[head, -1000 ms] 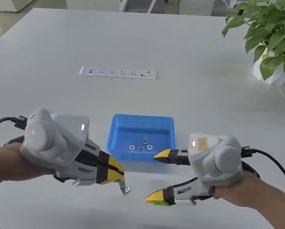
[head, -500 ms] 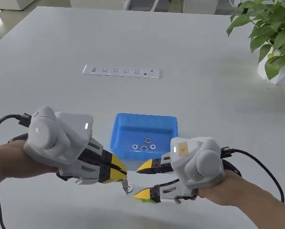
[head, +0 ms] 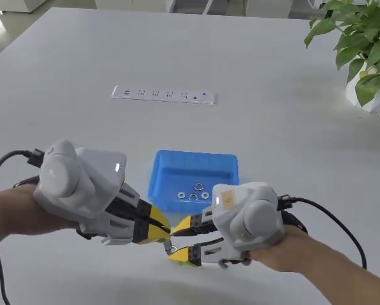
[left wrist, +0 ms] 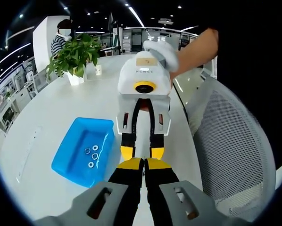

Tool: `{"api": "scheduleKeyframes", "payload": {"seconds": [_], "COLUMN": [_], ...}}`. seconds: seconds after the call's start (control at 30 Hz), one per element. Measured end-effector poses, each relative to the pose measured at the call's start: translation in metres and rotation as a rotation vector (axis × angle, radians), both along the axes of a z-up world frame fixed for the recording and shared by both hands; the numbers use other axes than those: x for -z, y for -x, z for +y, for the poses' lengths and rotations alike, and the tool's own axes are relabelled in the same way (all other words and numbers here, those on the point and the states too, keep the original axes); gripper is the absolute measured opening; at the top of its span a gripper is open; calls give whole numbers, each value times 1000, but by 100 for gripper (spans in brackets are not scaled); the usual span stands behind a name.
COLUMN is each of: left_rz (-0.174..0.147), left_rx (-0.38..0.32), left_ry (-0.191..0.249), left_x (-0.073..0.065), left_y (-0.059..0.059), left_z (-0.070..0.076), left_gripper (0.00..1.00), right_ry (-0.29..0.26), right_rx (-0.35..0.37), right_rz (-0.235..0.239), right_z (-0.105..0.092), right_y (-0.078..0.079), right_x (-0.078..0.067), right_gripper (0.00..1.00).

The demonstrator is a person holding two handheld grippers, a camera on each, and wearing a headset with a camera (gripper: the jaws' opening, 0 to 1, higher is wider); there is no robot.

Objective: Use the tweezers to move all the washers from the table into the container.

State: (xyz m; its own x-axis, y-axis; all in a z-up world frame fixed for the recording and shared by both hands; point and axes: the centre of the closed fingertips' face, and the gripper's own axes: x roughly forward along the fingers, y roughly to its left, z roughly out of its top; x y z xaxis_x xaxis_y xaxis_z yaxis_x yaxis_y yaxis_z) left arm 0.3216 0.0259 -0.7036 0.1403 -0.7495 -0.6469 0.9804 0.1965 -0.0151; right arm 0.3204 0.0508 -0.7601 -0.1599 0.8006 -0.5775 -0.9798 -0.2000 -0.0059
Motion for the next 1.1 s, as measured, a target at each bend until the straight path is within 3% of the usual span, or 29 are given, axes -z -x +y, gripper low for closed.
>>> {"api": "scheduleKeyframes", "payload": {"seconds": [0.4,1.1], "left_rz": [1,9], "left_rx": [14,12], "left_ry": [2,3], "left_x": [0,1], "left_y": [0,0], "left_z": [-2,-3], "left_gripper": [5,5], "right_ry": [32,74], "right_rx": [-7,5], "right_rz": [-30,-52], "right_z": [3,3], "right_y": [2,2], "right_x": [2,7], "right_gripper": [11,8]}}
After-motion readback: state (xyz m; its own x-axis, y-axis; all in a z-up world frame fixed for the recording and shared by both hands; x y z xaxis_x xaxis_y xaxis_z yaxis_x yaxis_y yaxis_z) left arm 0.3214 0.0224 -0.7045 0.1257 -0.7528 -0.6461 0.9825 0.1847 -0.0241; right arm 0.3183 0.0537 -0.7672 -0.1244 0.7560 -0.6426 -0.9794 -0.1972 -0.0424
